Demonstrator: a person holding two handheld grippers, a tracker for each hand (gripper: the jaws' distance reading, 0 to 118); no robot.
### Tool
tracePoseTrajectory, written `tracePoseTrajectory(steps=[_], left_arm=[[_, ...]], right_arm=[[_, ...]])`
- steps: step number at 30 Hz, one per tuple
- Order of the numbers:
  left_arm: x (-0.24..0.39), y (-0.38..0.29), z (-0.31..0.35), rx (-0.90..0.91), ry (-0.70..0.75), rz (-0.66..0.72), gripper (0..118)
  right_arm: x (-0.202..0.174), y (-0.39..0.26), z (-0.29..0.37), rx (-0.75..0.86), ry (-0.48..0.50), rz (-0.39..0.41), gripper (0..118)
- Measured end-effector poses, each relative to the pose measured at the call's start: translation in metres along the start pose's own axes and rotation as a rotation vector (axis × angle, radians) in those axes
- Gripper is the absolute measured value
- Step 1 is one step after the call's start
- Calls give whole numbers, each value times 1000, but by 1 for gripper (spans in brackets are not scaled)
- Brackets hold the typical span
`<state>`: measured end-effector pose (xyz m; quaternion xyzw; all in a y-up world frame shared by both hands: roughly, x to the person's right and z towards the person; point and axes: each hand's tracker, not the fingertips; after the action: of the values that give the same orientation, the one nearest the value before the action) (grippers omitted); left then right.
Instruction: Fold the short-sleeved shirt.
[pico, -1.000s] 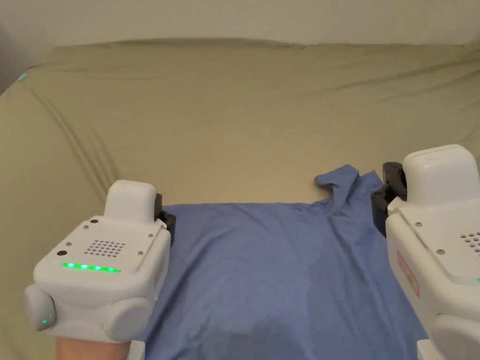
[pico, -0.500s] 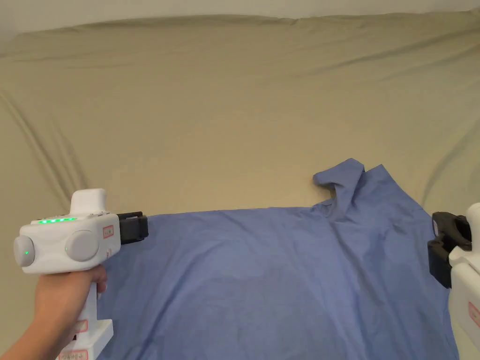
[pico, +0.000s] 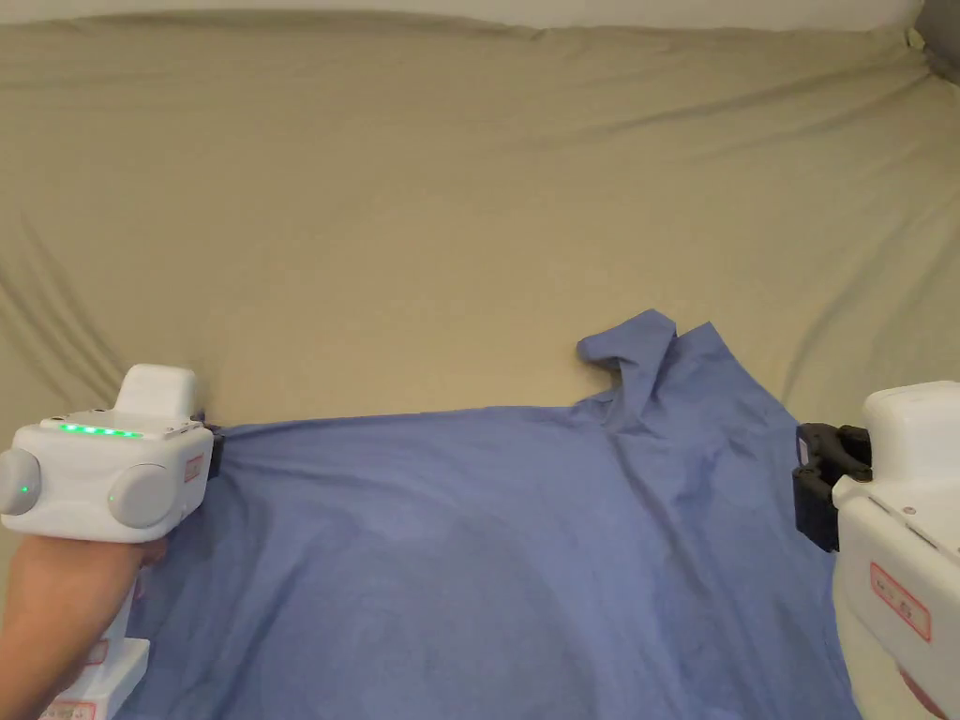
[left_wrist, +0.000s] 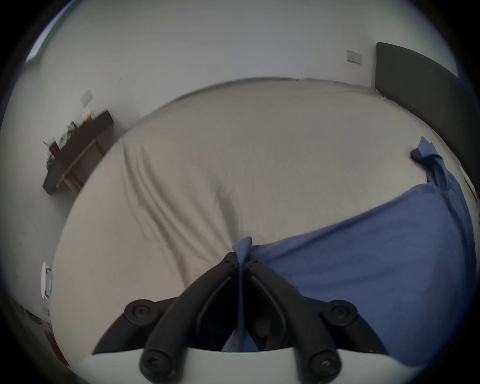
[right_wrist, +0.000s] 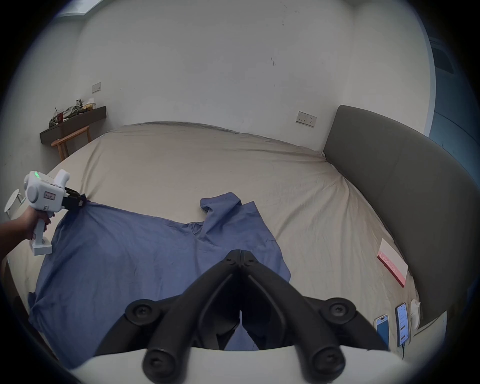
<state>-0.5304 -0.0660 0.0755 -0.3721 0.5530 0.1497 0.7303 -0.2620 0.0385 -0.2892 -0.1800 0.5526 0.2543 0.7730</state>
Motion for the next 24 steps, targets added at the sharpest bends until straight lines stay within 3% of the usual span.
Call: tracePoseTrajectory(steps=[5, 8, 9, 10, 11, 12, 13, 15, 18, 23, 24], left_arm=[[-6, 7, 63, 132, -24, 55, 0], [-7, 7, 107, 236, -3, 19, 0], [-8, 6, 114, 256, -3, 8, 0], [-9, 5, 123, 263, -7, 5, 0], [-10, 3, 132, 273, -4, 8, 0], [-11, 0, 139, 278, -5, 11, 0], [-12, -1, 139, 277, -4, 12, 0], [-13, -6, 145, 279, 15, 11, 0], [-15, -15, 144, 262, 28, 2, 0], [-18, -28, 137, 225, 28, 4, 0], [-18, -29, 134, 218, 32, 5, 0]], right_arm=[[20, 17, -16, 2, -4, 4, 0], [40, 30, -48, -32, -5, -4, 0], [47, 33, -62, -44, -4, -20, 7], [52, 36, -78, -72, 11, -31, 31], [57, 37, -100, -140, 38, -21, 66], [58, 35, -122, -239, 43, 4, 110], [59, 28, -149, -305, 28, 17, 117], [58, 12, -188, -359, -11, 38, 108], [61, -22, -229, -488, -93, 69, 108], [62, -19, -233, -496, -72, 5, 107], [62, -13, -231, -480, -41, 14, 98]])
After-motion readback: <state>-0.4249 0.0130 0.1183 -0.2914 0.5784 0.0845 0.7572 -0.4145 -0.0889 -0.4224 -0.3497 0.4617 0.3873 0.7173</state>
